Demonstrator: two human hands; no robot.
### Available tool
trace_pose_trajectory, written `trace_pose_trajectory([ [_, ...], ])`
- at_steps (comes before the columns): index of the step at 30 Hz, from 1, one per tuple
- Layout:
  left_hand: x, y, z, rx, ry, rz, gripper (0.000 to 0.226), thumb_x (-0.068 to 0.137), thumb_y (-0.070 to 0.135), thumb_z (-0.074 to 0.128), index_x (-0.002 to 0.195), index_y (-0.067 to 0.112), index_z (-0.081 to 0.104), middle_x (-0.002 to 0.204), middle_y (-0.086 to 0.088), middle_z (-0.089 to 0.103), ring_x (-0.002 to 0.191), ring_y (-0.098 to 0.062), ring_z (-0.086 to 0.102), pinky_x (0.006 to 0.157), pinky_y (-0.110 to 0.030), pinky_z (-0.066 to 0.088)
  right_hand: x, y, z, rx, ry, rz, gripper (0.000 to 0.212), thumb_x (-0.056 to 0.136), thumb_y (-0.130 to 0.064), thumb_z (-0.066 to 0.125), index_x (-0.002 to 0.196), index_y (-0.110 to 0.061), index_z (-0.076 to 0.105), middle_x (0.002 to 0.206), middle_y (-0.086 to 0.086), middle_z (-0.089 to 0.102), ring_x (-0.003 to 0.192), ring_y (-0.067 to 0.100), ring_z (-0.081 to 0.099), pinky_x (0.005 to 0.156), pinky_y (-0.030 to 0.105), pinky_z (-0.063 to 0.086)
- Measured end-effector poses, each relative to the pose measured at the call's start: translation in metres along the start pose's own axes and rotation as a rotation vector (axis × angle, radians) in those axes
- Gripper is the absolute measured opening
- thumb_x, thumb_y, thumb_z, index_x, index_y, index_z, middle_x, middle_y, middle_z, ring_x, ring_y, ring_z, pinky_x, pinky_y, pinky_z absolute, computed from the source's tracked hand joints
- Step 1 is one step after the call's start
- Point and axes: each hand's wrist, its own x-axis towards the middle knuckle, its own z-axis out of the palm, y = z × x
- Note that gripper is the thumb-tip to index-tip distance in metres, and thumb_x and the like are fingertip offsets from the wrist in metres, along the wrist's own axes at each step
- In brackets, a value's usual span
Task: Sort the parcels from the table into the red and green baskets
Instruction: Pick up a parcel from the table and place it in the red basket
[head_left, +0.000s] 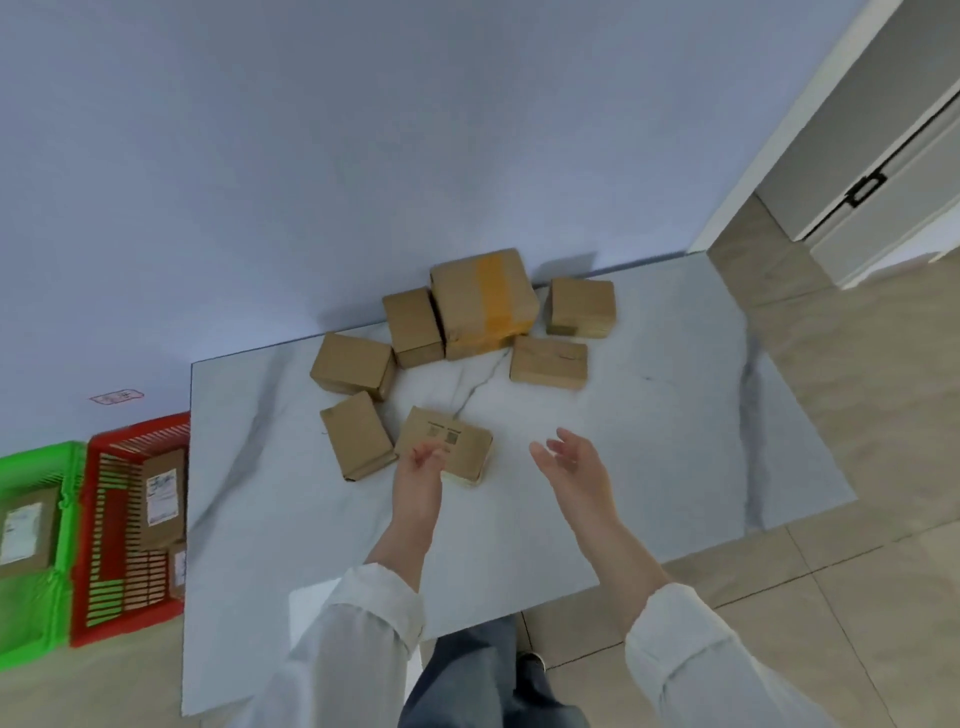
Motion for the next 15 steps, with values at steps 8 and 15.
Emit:
trace_pose_trajectory([
  [8, 0.063, -0.022, -0.008, -0.005, 0.11, -0.156, 0.042, 0.094, 0.012, 0.046, 0.136, 0.01, 0.037, 0.139, -0.007, 0.045, 0.127, -0.025, 0.044, 0.107, -0.037, 0.035, 0.073, 0.02, 0.054, -0.557, -0.191, -0.046, 0.103, 0.072, -0.048, 0.074, 0.15, -0.027, 0.009, 0.153, 0.001, 0.018, 0.142, 0.02, 0.014, 0.113, 0.04, 0.025],
  [15, 0.126, -0.066, 0.002, -0.178, 0.238, -0.228, 0.044, 0.096, 0.017, 0.048, 0.137, 0.013, 0.034, 0.14, -0.005, 0.043, 0.127, -0.023, 0.045, 0.108, -0.037, 0.036, 0.152, 0.065, 0.111, -1.028, -0.294, -0.283, 0.114, 0.066, -0.062, 0.07, 0.15, -0.025, 0.001, 0.157, 0.003, 0.004, 0.146, 0.023, -0.002, 0.119, 0.039, 0.009],
])
